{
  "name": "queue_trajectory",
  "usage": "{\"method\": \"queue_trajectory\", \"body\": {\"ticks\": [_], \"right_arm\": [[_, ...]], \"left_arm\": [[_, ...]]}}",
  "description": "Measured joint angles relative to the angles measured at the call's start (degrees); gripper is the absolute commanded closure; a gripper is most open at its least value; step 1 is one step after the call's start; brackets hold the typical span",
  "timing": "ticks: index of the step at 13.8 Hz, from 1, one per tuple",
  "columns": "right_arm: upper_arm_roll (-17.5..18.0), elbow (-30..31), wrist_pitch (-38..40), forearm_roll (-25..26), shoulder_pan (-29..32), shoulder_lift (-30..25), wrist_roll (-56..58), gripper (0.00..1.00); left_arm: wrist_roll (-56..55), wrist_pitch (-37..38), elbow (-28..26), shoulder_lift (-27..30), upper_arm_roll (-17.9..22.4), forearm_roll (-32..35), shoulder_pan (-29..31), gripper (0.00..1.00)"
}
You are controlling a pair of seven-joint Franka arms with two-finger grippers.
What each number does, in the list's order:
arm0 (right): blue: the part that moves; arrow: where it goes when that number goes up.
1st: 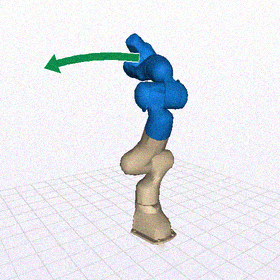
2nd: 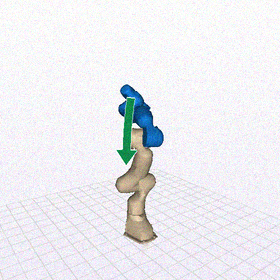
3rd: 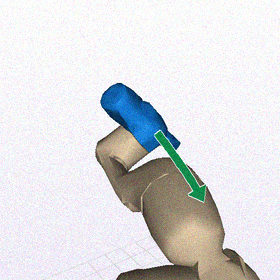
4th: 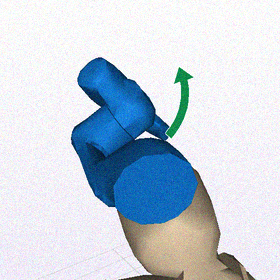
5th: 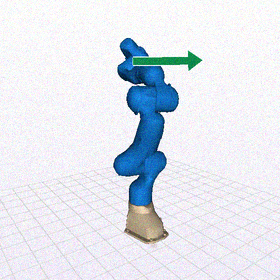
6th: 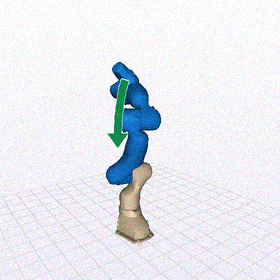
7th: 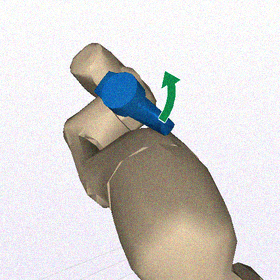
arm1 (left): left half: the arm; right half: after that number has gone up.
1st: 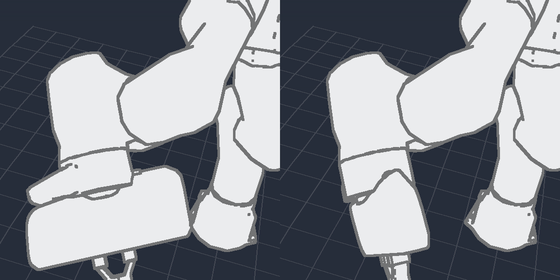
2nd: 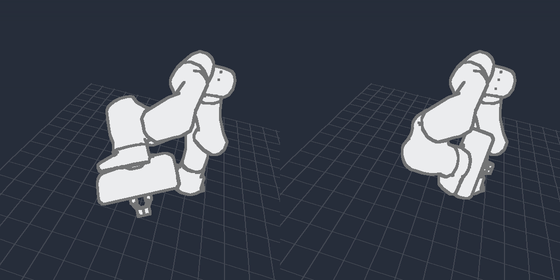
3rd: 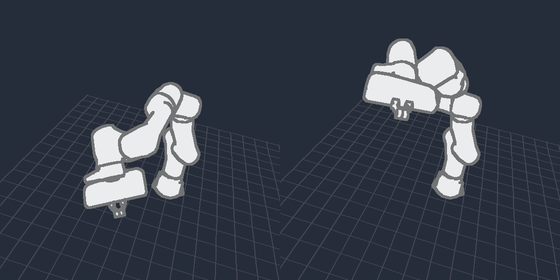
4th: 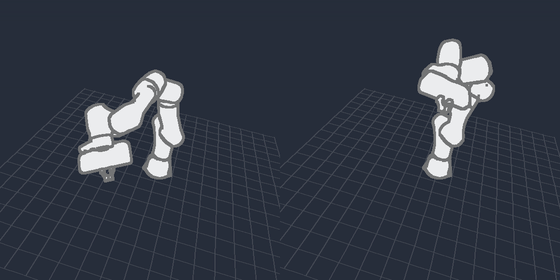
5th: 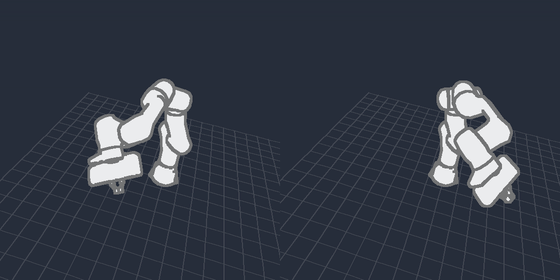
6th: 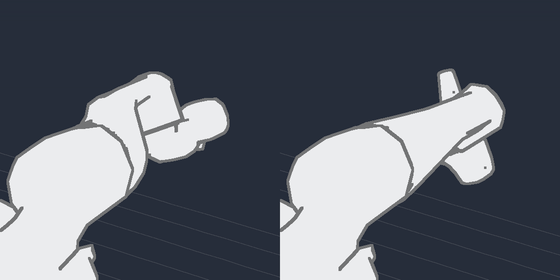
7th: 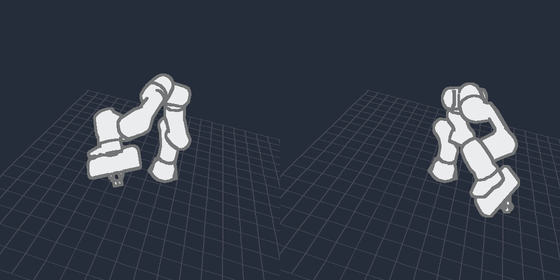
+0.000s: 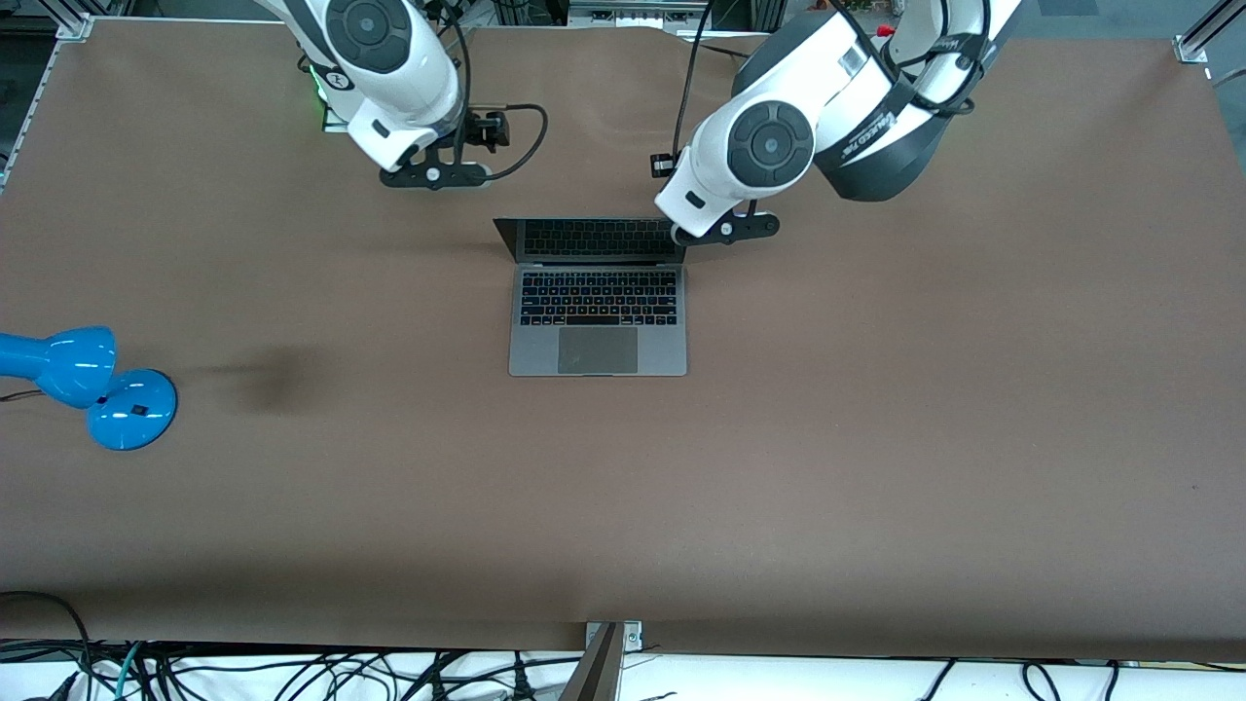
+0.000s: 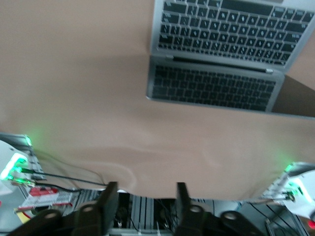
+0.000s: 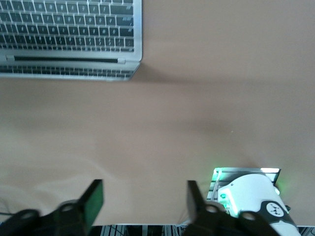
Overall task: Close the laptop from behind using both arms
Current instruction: 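Lower both grippers onto the back edge of the laptop screen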
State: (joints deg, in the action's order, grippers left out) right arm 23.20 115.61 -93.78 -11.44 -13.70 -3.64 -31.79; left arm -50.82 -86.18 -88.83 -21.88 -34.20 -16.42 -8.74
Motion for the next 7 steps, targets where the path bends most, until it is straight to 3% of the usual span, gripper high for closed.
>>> {"method": "queue_trajectory", "body": {"ticks": [4,7], "right_arm": [[3.89,4.10,-6.13,-1.36,0.04,0.11,-0.10,1.00],[4.63,6.19,-10.60,-1.36,0.09,1.43,-0.08,1.00]], "left_arm": [[0.00,-0.10,0.01,-2.57,-0.37,-0.67,-0.21,1.00],[0.00,-0.25,0.01,-4.26,-0.39,-0.67,-0.50,1.00]]}}
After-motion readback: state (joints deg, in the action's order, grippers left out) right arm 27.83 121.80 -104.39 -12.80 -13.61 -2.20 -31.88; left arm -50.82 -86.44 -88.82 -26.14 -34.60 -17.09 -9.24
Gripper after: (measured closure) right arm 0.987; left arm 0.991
